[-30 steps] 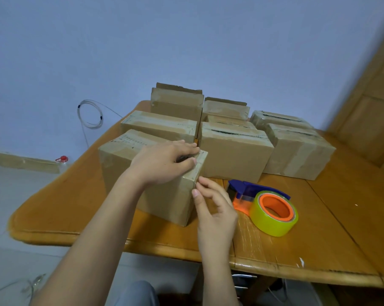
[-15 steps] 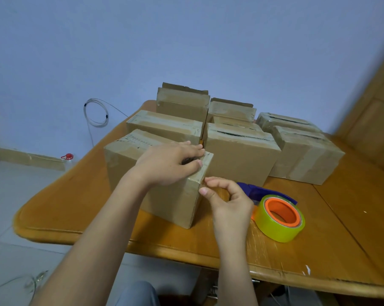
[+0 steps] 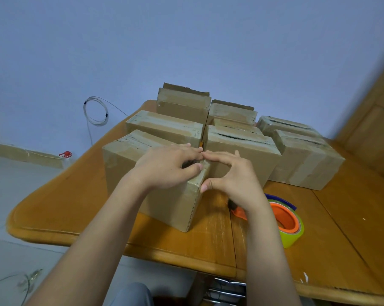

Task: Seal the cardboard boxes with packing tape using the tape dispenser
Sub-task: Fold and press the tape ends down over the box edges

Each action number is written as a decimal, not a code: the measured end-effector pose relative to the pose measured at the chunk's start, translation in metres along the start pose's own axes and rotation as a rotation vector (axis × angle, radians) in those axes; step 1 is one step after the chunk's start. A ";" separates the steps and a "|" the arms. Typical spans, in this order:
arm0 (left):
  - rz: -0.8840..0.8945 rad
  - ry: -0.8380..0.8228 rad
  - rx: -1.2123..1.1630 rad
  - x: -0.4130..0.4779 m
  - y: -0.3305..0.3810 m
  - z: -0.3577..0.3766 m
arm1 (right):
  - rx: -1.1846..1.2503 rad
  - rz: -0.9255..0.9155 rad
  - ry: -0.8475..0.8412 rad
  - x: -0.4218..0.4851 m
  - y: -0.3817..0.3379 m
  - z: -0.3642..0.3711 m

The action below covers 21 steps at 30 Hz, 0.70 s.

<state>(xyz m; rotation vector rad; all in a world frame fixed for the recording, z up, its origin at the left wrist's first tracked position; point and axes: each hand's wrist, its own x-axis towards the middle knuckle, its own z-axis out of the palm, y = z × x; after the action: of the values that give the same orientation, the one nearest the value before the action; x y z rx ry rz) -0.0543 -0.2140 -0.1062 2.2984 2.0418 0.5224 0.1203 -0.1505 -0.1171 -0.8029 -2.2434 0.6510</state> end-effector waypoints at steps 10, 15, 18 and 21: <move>-0.024 0.010 -0.023 0.000 0.000 0.000 | -0.101 0.013 -0.117 -0.004 -0.012 -0.008; -0.007 0.010 -0.007 0.001 0.000 0.001 | -0.164 -0.037 -0.059 -0.001 -0.008 -0.002; 0.005 0.018 -0.007 0.001 0.000 0.001 | -0.133 -0.043 -0.037 -0.002 -0.005 0.001; 0.015 0.027 0.001 0.000 0.001 0.002 | -0.123 -0.058 -0.022 -0.002 -0.003 0.002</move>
<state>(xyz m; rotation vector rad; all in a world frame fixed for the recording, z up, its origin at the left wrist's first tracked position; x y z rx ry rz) -0.0532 -0.2138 -0.1079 2.3214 2.0389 0.5555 0.1194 -0.1547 -0.1174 -0.7907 -2.3355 0.5007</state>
